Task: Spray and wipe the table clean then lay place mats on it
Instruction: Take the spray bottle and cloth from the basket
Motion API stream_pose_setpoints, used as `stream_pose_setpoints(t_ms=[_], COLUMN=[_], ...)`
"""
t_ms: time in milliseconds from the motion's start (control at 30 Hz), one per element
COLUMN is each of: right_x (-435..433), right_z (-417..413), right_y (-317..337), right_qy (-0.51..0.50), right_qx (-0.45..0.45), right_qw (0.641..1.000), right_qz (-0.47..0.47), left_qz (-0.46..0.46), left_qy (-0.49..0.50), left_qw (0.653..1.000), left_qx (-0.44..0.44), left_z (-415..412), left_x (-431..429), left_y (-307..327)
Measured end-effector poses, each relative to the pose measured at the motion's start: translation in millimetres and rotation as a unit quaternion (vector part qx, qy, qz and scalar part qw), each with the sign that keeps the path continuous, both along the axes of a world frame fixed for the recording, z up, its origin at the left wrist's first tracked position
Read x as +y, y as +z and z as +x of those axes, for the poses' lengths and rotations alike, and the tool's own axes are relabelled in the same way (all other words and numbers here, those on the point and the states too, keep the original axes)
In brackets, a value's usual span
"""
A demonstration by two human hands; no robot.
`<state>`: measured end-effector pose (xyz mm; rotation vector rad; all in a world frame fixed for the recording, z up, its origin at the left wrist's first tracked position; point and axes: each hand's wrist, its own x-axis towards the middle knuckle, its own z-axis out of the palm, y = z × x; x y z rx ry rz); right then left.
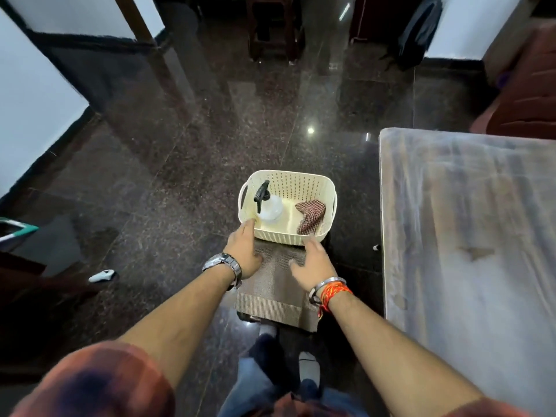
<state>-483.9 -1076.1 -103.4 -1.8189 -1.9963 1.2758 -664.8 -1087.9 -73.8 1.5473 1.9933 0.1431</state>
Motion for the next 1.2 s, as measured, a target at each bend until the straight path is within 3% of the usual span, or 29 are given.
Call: stream_pose_setpoints(t_ms=[133,267,367,667,833,933,1000,1100,1200], right_x=[48,101,136,169,173,174,174,176,175], right_z=[-24,-49,-63,-63,-65,-74,-85,-99,-102], right_y=[-18,-40,-61,-123,-125,-114,-107,-104,-100], right_qy=[-0.064,-0.077,-0.073,-0.128,-0.127,-0.112,-0.098,-0.033,-0.09], right_qx=[-0.008,-0.034,-0.077,-0.118,-0.148,-0.169,-0.135,-0.01,0.148], right_qw=[0.998,0.996,0.989,0.957,0.949,0.957,0.978,0.999,0.985], right_qz=[-0.022,-0.043,-0.101,-0.234,-0.248,-0.209,-0.127,-0.016,-0.021], left_qz=[0.013,0.016,-0.019,-0.064,-0.051,-0.046,-0.029,0.003,0.004], left_qy=[0.027,0.066,0.075,-0.045,-0.043,-0.028,-0.022,-0.027,-0.045], left_qw=[0.999,0.992,0.992,0.976,0.969,0.967,0.964,0.955,0.955], left_qx=[-0.039,-0.105,-0.101,-0.202,-0.236,-0.248,-0.265,-0.295,-0.294], left_z=[-25,-46,-60,-83,-83,-81,-77,-68,-63], left_x=[63,108,131,178,183,180,180,183,190], left_y=[-29,-57,-75,-119,-127,-126,-126,-121,-110])
